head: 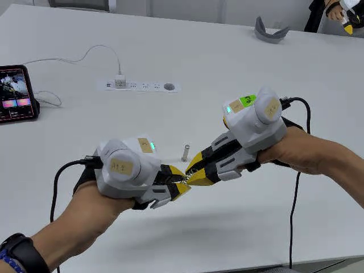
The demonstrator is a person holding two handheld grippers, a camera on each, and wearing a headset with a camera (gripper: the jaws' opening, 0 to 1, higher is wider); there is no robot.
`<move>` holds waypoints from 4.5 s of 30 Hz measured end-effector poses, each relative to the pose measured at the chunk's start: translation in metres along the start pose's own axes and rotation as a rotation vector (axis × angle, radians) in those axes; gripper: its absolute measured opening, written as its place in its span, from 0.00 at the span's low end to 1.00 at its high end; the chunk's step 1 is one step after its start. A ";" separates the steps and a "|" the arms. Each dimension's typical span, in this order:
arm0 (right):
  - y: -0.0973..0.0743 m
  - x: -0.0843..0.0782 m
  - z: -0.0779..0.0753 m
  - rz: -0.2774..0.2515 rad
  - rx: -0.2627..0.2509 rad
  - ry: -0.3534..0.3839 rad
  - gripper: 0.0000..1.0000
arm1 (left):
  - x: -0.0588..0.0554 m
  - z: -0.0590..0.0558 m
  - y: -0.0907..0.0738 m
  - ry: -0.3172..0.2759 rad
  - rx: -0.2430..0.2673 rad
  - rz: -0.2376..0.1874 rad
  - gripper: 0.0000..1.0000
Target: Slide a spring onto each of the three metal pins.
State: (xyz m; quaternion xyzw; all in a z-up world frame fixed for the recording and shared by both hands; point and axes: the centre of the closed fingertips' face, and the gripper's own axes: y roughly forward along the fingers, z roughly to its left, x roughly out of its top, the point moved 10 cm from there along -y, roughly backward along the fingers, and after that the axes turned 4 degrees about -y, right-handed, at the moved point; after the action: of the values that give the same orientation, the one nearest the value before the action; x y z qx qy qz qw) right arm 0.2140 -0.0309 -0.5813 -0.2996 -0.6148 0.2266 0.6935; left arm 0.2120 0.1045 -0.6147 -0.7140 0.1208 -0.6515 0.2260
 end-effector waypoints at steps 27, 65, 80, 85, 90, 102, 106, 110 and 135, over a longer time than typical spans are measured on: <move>-0.004 -0.027 0.003 -0.070 -0.055 0.098 0.12 | -0.027 0.006 -0.013 -0.102 0.045 0.021 0.21; -0.023 -0.057 -0.034 0.080 -0.187 0.110 0.13 | -0.075 0.037 -0.067 -0.295 0.271 0.041 0.49; -0.024 -0.062 -0.071 0.157 -0.250 0.133 0.13 | -0.088 0.043 -0.091 -0.359 0.352 0.036 0.63; -0.016 -0.063 -0.079 0.181 -0.252 0.134 0.13 | -0.093 0.042 -0.098 -0.371 0.359 0.037 0.68; -0.011 -0.063 -0.090 0.196 -0.250 0.135 0.13 | -0.097 0.040 -0.103 -0.386 0.374 0.036 0.71; 0.000 -0.058 -0.119 0.231 -0.245 0.122 0.13 | -0.107 0.036 -0.112 -0.416 0.397 0.039 0.73; 0.005 -0.056 -0.127 0.245 -0.240 0.114 0.13 | -0.110 0.036 -0.117 -0.427 0.409 0.036 0.73; 0.011 -0.054 -0.129 0.255 -0.227 0.102 0.13 | -0.113 0.035 -0.120 -0.431 0.416 0.038 0.73; 0.034 -0.047 -0.141 0.304 -0.179 0.041 0.13 | -0.115 0.030 -0.126 -0.455 0.433 0.046 0.72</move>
State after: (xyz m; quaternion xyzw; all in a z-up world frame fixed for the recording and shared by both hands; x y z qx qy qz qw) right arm 0.3489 -0.0585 -0.6478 -0.4542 -0.5657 0.2671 0.6343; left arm 0.2120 0.2728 -0.6566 -0.7739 -0.0583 -0.4804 0.4086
